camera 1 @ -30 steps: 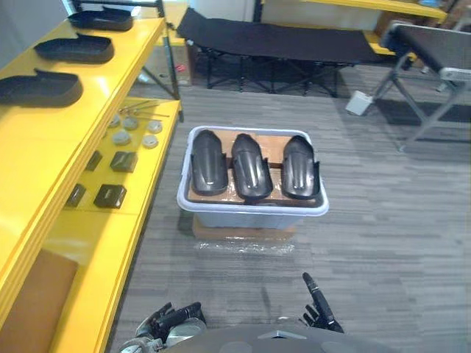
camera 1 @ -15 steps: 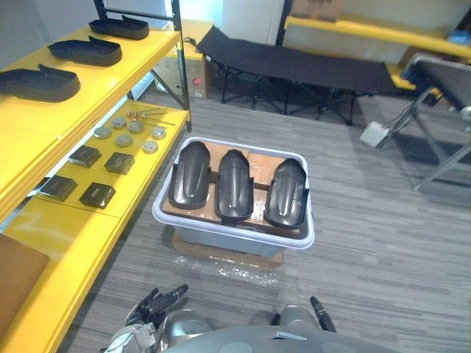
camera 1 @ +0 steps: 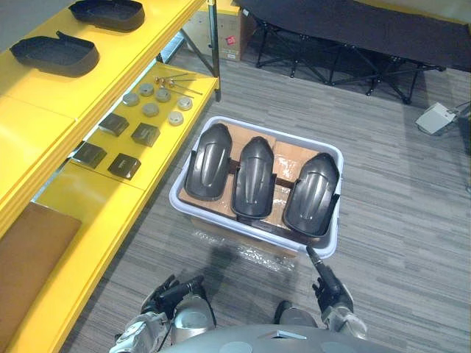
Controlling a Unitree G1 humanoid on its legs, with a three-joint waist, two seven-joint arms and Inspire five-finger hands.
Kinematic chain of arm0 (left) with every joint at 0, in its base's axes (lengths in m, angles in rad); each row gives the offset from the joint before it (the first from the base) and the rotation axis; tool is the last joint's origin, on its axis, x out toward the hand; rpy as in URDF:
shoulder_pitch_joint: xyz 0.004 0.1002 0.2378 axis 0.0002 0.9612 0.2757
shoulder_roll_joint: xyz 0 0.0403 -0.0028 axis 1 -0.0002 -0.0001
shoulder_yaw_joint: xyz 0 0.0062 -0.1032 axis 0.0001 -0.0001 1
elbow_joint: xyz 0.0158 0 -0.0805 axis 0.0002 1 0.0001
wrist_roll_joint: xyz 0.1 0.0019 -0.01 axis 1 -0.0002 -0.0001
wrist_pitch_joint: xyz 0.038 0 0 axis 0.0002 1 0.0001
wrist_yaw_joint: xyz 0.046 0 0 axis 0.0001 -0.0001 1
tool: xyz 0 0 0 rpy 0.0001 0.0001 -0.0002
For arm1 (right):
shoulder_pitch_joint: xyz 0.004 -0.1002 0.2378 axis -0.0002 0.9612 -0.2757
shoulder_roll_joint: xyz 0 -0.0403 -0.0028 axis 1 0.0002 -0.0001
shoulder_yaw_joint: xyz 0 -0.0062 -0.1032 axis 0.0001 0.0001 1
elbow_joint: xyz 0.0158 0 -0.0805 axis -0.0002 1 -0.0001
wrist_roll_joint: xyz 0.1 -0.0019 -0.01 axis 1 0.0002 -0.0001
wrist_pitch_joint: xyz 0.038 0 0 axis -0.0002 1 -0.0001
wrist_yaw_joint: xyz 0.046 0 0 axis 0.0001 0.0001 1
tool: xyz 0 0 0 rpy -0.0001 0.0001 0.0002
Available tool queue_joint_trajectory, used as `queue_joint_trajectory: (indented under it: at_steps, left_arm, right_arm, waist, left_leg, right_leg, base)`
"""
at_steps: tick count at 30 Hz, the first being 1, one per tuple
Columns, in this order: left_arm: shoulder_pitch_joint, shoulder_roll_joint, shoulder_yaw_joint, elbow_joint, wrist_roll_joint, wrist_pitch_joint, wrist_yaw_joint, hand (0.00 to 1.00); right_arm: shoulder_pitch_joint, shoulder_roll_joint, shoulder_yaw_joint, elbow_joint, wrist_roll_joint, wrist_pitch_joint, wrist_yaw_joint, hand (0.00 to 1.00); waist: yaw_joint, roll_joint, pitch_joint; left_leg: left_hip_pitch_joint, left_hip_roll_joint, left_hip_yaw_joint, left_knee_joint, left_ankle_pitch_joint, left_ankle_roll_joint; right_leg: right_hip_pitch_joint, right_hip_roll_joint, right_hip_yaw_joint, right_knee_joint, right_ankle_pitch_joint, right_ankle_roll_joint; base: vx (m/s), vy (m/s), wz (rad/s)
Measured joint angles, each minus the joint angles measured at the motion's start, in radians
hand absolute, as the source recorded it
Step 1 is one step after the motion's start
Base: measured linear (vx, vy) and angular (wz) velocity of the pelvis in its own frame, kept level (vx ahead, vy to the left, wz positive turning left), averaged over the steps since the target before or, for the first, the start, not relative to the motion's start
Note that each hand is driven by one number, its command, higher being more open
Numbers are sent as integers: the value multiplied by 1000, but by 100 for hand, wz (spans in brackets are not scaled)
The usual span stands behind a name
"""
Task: Walk over and take three plastic housings, then place them on the shelf
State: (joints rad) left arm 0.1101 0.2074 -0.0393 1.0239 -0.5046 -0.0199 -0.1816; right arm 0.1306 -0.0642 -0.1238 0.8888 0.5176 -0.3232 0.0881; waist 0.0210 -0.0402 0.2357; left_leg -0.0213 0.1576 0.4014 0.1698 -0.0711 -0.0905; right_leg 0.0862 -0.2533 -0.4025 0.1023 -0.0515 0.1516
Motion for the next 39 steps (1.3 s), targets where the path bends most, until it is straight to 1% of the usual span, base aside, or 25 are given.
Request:
queue_joint_trajectory:
  at_steps: [2,3,5,6,7,8,9,11,12,13,14,16,18,20,21,22,23,24,25,26,29,31,35,39]
  left_arm:
    - [2,4,2,0,0,14,12,100]
    - [5,6,4,0,0,20,12,100]
    - [30,13,7,-3,-1,22,13,100]
    - [40,14,10,-5,-5,20,15,100]
    - [53,15,15,-20,-5,15,17,100]
    - [55,17,15,-21,-6,15,16,100]
    - [57,19,15,-22,-17,15,15,100]
    - [77,27,17,-28,-39,14,10,100]
    - [93,28,31,-40,-40,10,7,100]
    - [98,28,38,-42,-40,8,7,100]
    - [102,27,46,-42,-40,7,7,100]
    - [109,26,49,-43,-38,6,7,100]
    - [111,26,53,-44,-36,6,6,100]
    - [112,26,56,-47,-34,7,3,100]
    - [114,26,56,-51,-32,8,2,100]
    - [114,28,59,-58,-8,4,2,100]
    - [114,27,62,-76,30,-7,13,100]
    - [115,26,63,-87,57,-16,23,100]
    - [115,25,65,-106,100,-33,53,100]
    - [113,23,63,-132,142,-60,96,100]
    - [79,26,63,-154,200,-95,173,100]
    - [35,28,64,-163,201,-112,242,100]
    - [10,33,62,-192,191,-112,253,100]
    - [9,38,44,-215,191,-111,243,100]
  right_arm:
    - [65,21,20,-225,-14,-19,-91,100]
    - [88,28,18,-283,-32,-19,-119,100]
    - [148,35,14,-528,-100,-18,-198,100]
    - [162,35,8,-596,-111,-18,-211,100]
    - [177,35,-18,-713,-119,-17,-224,100]
    - [185,35,-35,-764,-121,-17,-225,100]
    - [185,28,-78,-856,-121,-17,-223,100]
    - [180,10,-164,-960,-122,-16,-199,100]
    - [177,-11,-211,-984,-118,-16,-182,100]
    - [173,-25,-232,-984,-117,-15,-175,100]
    - [163,-55,-261,-984,-108,-2,-164,100]
    - [136,-95,-277,-977,-120,34,-163,100]
    - [116,-122,-276,-959,-118,109,-160,100]
    - [60,-150,-271,-866,-122,209,-171,100]
    - [42,-157,-268,-838,-127,235,-183,100]
    - [3,-177,-258,-774,-143,284,-202,100]
    - [-36,-197,-248,-714,-154,327,-217,100]
    - [-56,-209,-238,-684,-154,344,-224,100]
    - [-100,-235,-219,-629,-155,376,-229,100]
    - [-151,-268,-193,-582,-156,398,-233,100]
    - [-255,-334,-155,-482,-158,406,-235,100]
    - [-348,-390,-148,-407,-158,405,-233,100]
    - [-439,-440,-129,-384,-162,391,-224,100]
    - [-472,-449,-95,-381,-200,387,-215,100]
  waist:
    - [-6,-6,4]
    - [-7,-9,5]
    - [-17,-22,12]
    - [-22,-26,14]
    - [-26,-32,14]
    - [-26,-35,13]
    - [-25,-41,12]
    - [-26,-61,-2]
    - [-29,-73,-9]
    - [-29,-77,-12]
    - [-28,-81,-14]
    - [-31,-83,-15]
    - [-34,-83,-16]
    - [-32,-82,-15]
    - [-30,-82,-15]
    - [-25,-80,-14]
    - [-23,-76,-11]
    - [-22,-74,-9]
    - [-21,-71,-4]
    - [-20,-68,15]
    - [-11,-64,55]
    - [5,-67,112]
    - [18,-75,168]
    - [29,-70,173]
  left_leg:
    - [-3,-10,14,-39,16,3]
    - [-4,-10,18,-44,19,3]
    - [2,-9,32,-58,27,5]
    - [4,-9,34,-62,29,7]
    - [13,-9,39,-76,34,9]
    - [16,-9,44,-80,37,9]
    - [27,-8,53,-91,41,11]
    - [36,-10,59,-105,47,12]
    - [37,-9,60,-110,52,11]
    - [38,-9,61,-113,55,11]
    - [47,-9,62,-123,60,11]
    - [49,-9,64,-126,64,11]
    - [50,-12,66,-140,73,12]
    - [47,-19,63,-166,87,11]
    - [47,-22,61,-174,91,8]
    - [41,-27,59,-180,95,8]
    - [23,-27,54,-175,97,13]
    - [10,-27,49,-170,97,14]
    - [-17,-24,43,-158,98,16]
    - [-40,-21,38,-149,103,23]
    - [-106,-12,20,-114,109,32]
    - [-161,-3,-3,-78,114,36]
    - [-213,-3,-25,-37,116,57]
    - [-231,-4,-26,-1,98,68]
  right_leg:
    - [-30,-4,12,-1,9,3]
    - [-36,-3,17,-1,13,2]
    - [-45,-1,26,-1,30,5]
    - [-46,0,27,-1,35,5]
    - [-48,2,28,-1,45,6]
    - [-51,4,30,-1,51,4]
    - [-51,8,37,-2,61,4]
    - [-51,9,43,-3,63,6]
    - [-51,11,43,-3,63,6]
    - [-51,12,43,-4,63,6]
    - [-49,14,45,-4,63,6]
    - [-50,14,47,-4,63,6]
    - [-50,15,48,-11,63,6]
    - [-54,15,44,-20,63,5]
    - [-56,14,41,-20,61,2]
    - [-64,11,37,-19,57,-4]
    - [-73,9,26,-17,56,-7]
    - [-79,9,21,-16,53,-11]
    - [-97,11,16,-13,52,-9]
    - [-114,11,12,-10,53,-10]
    - [-154,14,-6,-10,75,-19]
    - [-179,22,-16,-12,94,-29]
    - [-197,18,-33,-10,101,-32]
    - [-203,9,-31,3,101,-32]
  base:
    - [-3,30,-13]
    - [-2,32,-16]
    - [-5,39,-14]
    - [-21,46,-10]
    - [-18,33,-10]
    - [-25,34,-18]
    - [-30,34,-17]
    - [-40,32,-10]
    - [-31,3,-1]
    - [-46,-10,-2]
    - [-51,-8,-5]
    - [-84,-7,-7]
    - [-108,-5,-3]
    - [-121,-1,5]
    - [-115,5,9]
    - [-118,10,16]
    - [-114,11,19]
    - [-118,7,24]
    - [-115,-3,19]
    - [-126,1,18]
    - [-79,8,19]
    - [-38,0,23]
    - [8,14,18]
    - [33,33,3]
